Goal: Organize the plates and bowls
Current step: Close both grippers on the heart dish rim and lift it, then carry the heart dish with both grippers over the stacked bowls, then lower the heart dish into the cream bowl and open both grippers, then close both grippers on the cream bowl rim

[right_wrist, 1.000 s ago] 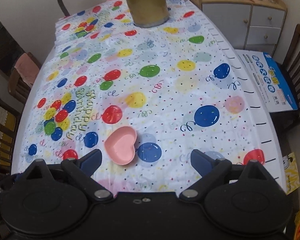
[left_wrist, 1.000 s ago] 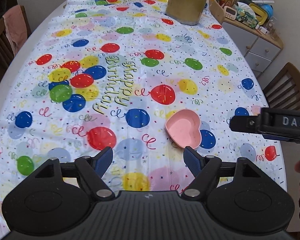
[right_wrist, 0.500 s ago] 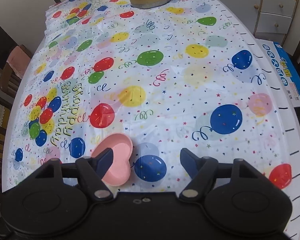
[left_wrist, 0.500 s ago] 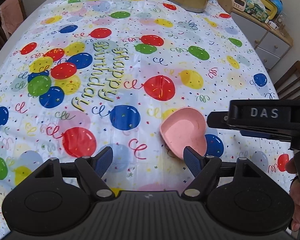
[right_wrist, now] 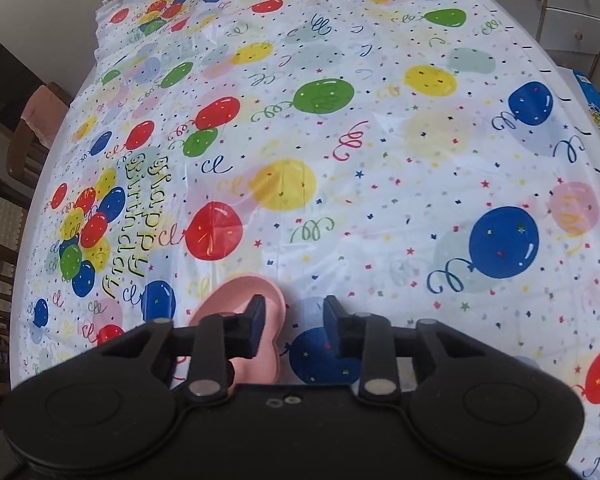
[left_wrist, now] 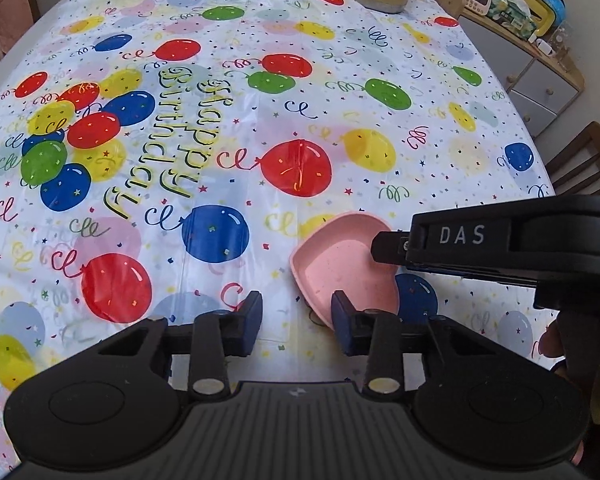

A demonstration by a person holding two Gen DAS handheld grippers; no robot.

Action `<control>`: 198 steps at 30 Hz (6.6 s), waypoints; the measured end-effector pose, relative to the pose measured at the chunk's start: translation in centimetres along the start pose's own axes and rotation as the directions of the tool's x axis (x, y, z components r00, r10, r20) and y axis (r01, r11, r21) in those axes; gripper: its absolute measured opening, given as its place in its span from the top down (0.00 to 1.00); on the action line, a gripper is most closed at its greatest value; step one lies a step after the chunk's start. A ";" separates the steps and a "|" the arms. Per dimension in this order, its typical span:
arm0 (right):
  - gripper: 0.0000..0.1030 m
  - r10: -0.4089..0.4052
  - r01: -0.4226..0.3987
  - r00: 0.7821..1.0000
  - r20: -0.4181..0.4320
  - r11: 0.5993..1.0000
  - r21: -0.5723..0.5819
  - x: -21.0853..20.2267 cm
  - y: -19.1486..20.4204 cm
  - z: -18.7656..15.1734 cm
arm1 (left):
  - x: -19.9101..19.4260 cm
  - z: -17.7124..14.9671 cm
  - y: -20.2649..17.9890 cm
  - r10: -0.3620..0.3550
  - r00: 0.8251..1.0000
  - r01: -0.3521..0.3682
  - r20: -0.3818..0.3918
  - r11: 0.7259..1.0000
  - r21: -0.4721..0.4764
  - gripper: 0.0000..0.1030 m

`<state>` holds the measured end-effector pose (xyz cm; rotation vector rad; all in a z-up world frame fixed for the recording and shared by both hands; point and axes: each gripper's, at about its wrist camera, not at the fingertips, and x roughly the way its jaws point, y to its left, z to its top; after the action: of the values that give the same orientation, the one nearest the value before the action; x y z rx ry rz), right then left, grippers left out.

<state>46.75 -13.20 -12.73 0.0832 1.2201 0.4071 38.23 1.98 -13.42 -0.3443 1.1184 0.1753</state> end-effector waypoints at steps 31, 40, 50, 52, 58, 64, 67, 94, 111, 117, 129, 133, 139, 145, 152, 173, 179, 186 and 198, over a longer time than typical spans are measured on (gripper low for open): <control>0.97 0.037 -0.037 0.999 0.020 0.999 0.001 -5.4 2.0 -4.0 | -7.9 -3.6 0.9 -0.110 0.994 0.111 -0.012 0.993 0.043 0.90; 0.97 0.025 -0.025 0.998 0.058 1.000 0.001 -10.2 4.1 -8.1 | -13.2 -6.9 2.1 -0.147 0.989 0.148 -0.017 0.985 0.085 0.90; 0.97 0.021 -0.022 0.995 0.098 1.000 0.009 -14.5 7.8 -13.9 | -18.9 -11.1 5.3 -0.162 0.987 0.163 -0.017 0.979 0.127 0.90; 0.97 0.023 -0.024 0.994 0.104 1.000 0.009 -15.2 8.8 -15.1 | -19.9 -12.0 6.2 -0.162 0.987 0.162 -0.013 0.977 0.138 0.90; 0.97 0.029 -0.030 0.992 0.122 0.999 0.013 -16.8 11.6 -18.5 | -22.6 -14.3 8.9 -0.165 0.986 0.165 -0.011 0.974 0.155 0.90; 0.97 0.047 -0.049 0.991 0.125 0.999 0.008 -17.9 14.4 -21.6 | -24.9 -16.5 11.8 -0.167 0.986 0.167 -0.012 0.971 0.169 0.90; 0.97 0.054 -0.055 0.991 0.123 0.998 0.001 -18.1 15.7 -23.0 | -25.7 -17.5 13.2 -0.160 0.987 0.160 -0.014 0.971 0.175 0.90; 0.97 0.062 -0.062 0.998 -0.029 0.998 0.002 -12.6 22.1 -32.6 | -24.0 -24.4 20.1 -0.045 0.990 0.070 -0.134 0.980 0.187 0.90; 0.88 0.037 -0.037 0.998 -0.051 0.999 0.007 -11.1 22.2 -33.6 | -22.3 -25.0 20.0 -0.005 0.986 0.042 -0.167 0.975 0.220 0.90; 0.83 0.045 -0.045 0.998 -0.049 0.999 0.011 -11.4 22.2 -33.5 | -22.0 -25.0 20.1 0.000 0.986 0.037 -0.168 0.976 0.215 0.90; 0.76 0.070 -0.070 0.998 -0.008 0.996 -0.047 -13.8 22.4 -33.5 | -24.3 -25.0 20.7 -0.015 0.996 0.032 -0.084 0.979 0.201 0.90; 0.64 0.061 -0.059 0.998 0.017 0.995 -0.077 -14.5 22.3 -33.6 | -25.4 -25.1 21.2 -0.028 0.998 0.038 -0.050 0.980 0.196 0.89; 0.58 0.060 -0.056 0.997 0.042 0.994 -0.094 -15.3 21.7 -33.7 | -27.0 -25.3 21.7 -0.038 0.999 0.036 0.006 0.982 0.184 0.68; 0.39 0.068 -0.058 0.994 0.080 0.990 -0.128 -16.4 21.7 -34.1 | -28.2 -25.5 22.2 -0.028 0.997 0.015 0.070 0.984 0.176 0.35; 0.12 0.087 -0.072 0.990 0.111 0.989 -0.130 -16.8 21.7 -34.3 | -27.5 -25.9 23.3 -0.010 0.998 0.003 0.058 0.992 0.125 0.29; 0.23 0.011 -0.011 1.000 0.017 1.000 0.007 -11.2 20.3 -34.5 | -21.8 -27.3 23.6 0.000 0.999 0.001 -0.038 1.000 0.018 0.29; 0.28 -0.008 0.008 1.000 -0.004 1.000 0.011 -10.1 20.4 -34.7 | -21.1 -27.5 23.6 0.003 0.999 -0.002 -0.040 1.000 0.015 0.29; 0.36 -0.012 0.013 1.000 -0.020 1.000 0.024 -9.2 20.2 -35.0 | -20.7 -27.5 23.9 -0.001 0.999 0.001 -0.048 1.000 -0.006 0.30; 0.57 0.014 -0.013 0.999 -0.033 0.999 0.046 -8.8 20.3 -35.2 | -20.4 -27.6 23.8 -0.039 0.997 0.038 -0.066 0.999 -0.020 0.55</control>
<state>6.49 -2.87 -11.53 0.1242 1.2621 0.3936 -1.31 15.03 -10.18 -0.3901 1.1753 0.1408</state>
